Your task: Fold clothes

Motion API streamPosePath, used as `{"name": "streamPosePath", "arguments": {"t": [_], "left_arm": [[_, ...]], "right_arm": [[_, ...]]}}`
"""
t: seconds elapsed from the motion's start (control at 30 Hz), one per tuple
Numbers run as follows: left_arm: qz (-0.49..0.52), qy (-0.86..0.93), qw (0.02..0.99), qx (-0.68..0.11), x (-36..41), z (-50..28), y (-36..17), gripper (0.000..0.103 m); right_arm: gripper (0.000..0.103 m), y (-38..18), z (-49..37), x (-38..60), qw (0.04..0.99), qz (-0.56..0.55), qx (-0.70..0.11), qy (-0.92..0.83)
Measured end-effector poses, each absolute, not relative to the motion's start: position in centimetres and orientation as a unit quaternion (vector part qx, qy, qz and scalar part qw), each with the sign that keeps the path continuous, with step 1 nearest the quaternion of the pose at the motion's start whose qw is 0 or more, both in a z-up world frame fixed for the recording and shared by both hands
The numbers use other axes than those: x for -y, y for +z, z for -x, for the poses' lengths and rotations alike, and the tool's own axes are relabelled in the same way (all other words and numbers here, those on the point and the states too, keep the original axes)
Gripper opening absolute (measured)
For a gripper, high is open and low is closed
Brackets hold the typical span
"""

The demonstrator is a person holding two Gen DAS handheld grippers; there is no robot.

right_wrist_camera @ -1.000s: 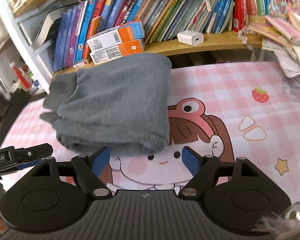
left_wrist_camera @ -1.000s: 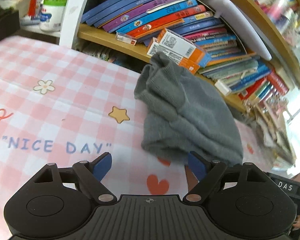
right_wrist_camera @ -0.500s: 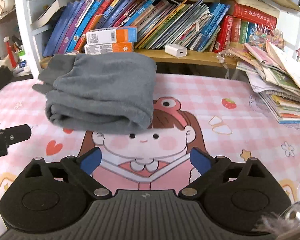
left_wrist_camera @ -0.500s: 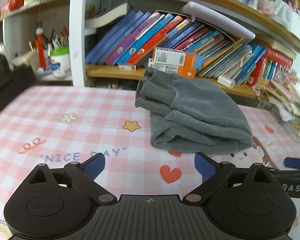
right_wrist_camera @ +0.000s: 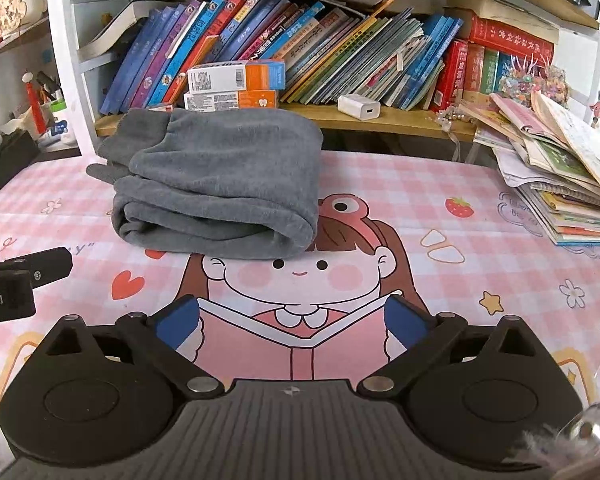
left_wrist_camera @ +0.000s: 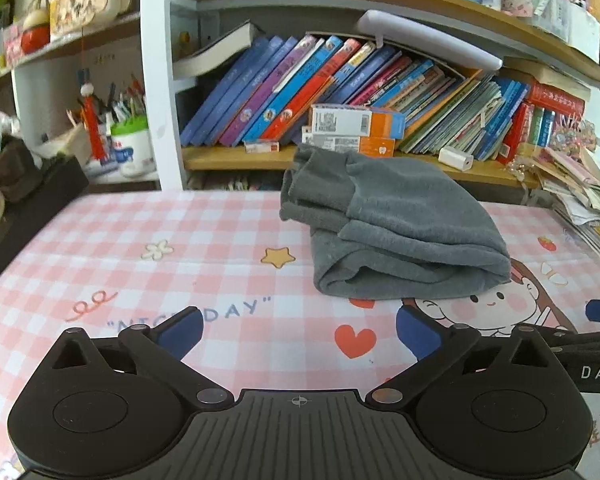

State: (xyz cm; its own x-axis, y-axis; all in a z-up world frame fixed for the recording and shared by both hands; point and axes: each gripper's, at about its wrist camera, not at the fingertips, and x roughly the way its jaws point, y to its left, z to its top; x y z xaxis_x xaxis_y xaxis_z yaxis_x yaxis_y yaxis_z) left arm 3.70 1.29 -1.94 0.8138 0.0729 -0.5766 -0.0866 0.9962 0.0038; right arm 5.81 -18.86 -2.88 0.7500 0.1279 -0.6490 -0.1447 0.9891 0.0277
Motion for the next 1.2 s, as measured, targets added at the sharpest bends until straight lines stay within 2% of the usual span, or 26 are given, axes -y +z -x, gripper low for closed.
{"name": "streamPosePath", "arguments": {"t": [1.2], "left_arm": [[0.040,0.023,0.952,-0.304,-0.9,-2.6,-1.7,0.103]], "right_arm": [[0.101,-2.5,-4.4,18.8,0.936,0.009,-0.344,0.071]]}}
